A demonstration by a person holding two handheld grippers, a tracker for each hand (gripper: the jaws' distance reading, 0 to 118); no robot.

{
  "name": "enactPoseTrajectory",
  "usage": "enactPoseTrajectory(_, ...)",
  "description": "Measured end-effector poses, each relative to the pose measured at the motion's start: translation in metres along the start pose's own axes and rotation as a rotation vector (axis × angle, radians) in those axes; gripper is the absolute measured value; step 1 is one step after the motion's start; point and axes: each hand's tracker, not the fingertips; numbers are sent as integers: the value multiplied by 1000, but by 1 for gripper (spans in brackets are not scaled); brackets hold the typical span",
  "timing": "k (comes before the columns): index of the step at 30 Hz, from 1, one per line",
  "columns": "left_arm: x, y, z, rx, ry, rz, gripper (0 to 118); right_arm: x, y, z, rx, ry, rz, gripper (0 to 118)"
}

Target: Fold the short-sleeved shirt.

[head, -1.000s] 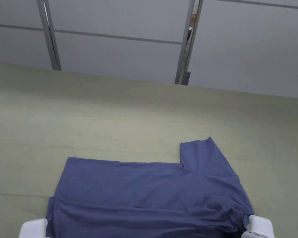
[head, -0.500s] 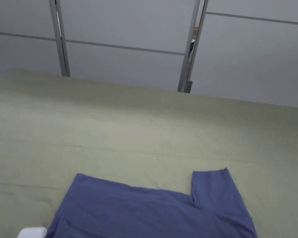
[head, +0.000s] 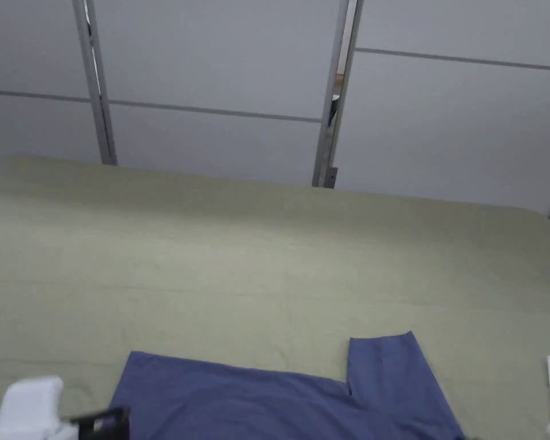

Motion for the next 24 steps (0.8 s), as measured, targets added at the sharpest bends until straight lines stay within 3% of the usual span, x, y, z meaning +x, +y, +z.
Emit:
enactPoseTrajectory(3, 32, 50, 10, 209, -138, 10, 113, -28, 43, 9, 234, 51, 15, 116)
enactPoseTrajectory(4, 42, 62, 9, 270, -152, -6, 100, -37, 52, 8, 271, 83, 39, 114)
enactPoseTrajectory(5, 51, 71, 8, 314, -140, -20, 65, -44, 60, 8, 298, 107, 52, 102)
enactPoseTrajectory(6, 61, 77, 4, 336, -104, -49, 24, -52, 67, 8, 336, 136, 57, 66)
enactPoseTrajectory(7, 68, 82, -3, 348, -66, -71, 0, -66, 67, 7, 389, 111, 59, 6)
enactPoseTrajectory(8, 69, 84, -8, 362, -77, -77, 0, -75, 65, 9, 449, 39, 72, 2)
enactPoseTrajectory(9, 65, 89, -16, 335, -180, -86, 0, -85, 69, 9, 449, 68, 90, 2)
enactPoseTrajectory(11, 62, 94, -36, 262, -179, -60, 0, -88, 75, 3, 387, 151, 78, 2)
enactPoseTrajectory(14, 43, 98, -83, 115, -177, -20, 0, -93, 72, -15, 331, 111, 110, 2)
enactPoseTrajectory(15, 32, 96, -103, 55, -177, 59, 0, -75, 67, -34, 305, 103, 101, 2)
enactPoseTrajectory(16, 23, 93, -124, 1, -169, 116, 8, -71, 64, -41, 274, 109, 87, 2)
enactPoseTrajectory(18, 6, 82, -170, -163, -95, 116, 108, -63, 56, -54, 228, 93, 50, 2)
enactPoseTrajectory(19, 0, 73, -197, -285, -61, 85, 118, -64, 53, -57, 198, 84, 44, 2)
enactPoseTrajectory(20, -5, 59, -221, -395, -31, 62, 118, -61, 48, -63, 177, 67, 42, 2)
enactPoseTrajectory(22, -4, 40, -236, -447, 60, 36, 118, -55, 40, -75, 129, 44, 38, 2)
enactPoseTrajectory(24, -10, 23, -263, -505, 49, 58, 112, -51, 33, -86, 86, 28, 35, 2)
